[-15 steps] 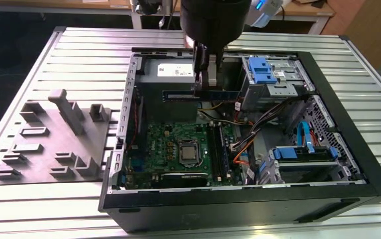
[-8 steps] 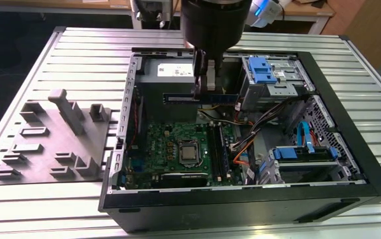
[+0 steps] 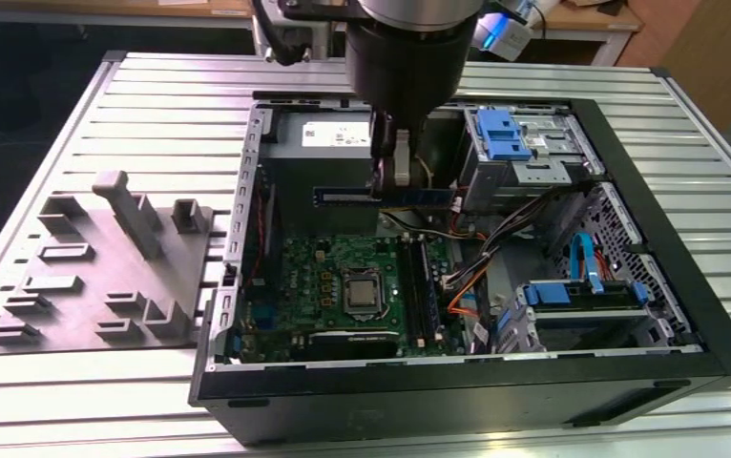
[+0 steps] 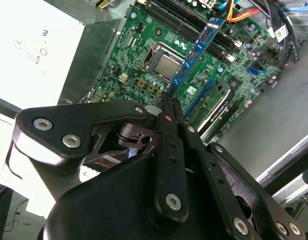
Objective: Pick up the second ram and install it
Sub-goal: 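Pick up the second ram and move it above second insertion slot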
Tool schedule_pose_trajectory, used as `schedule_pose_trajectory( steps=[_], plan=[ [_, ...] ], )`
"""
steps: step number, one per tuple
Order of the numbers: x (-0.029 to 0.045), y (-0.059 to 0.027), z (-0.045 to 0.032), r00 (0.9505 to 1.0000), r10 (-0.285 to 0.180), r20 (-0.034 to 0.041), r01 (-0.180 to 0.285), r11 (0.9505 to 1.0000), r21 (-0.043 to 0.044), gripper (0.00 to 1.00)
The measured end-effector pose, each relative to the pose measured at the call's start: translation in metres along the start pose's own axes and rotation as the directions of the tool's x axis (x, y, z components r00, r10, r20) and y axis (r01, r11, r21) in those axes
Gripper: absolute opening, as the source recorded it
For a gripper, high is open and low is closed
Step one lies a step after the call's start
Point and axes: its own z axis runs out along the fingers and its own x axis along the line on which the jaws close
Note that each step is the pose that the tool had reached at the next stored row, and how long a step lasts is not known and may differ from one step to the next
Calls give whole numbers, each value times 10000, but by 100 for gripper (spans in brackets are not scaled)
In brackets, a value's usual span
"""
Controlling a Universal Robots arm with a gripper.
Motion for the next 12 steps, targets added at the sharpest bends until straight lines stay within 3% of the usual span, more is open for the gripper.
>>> schedule_pose_trajectory(
  steps=[7, 12],
  plan=[
    [-35, 12, 90, 9999, -1, 142, 1, 10000, 0, 11],
    [-31, 23, 178, 9999, -24, 168, 24, 10000, 17, 11]
  ],
)
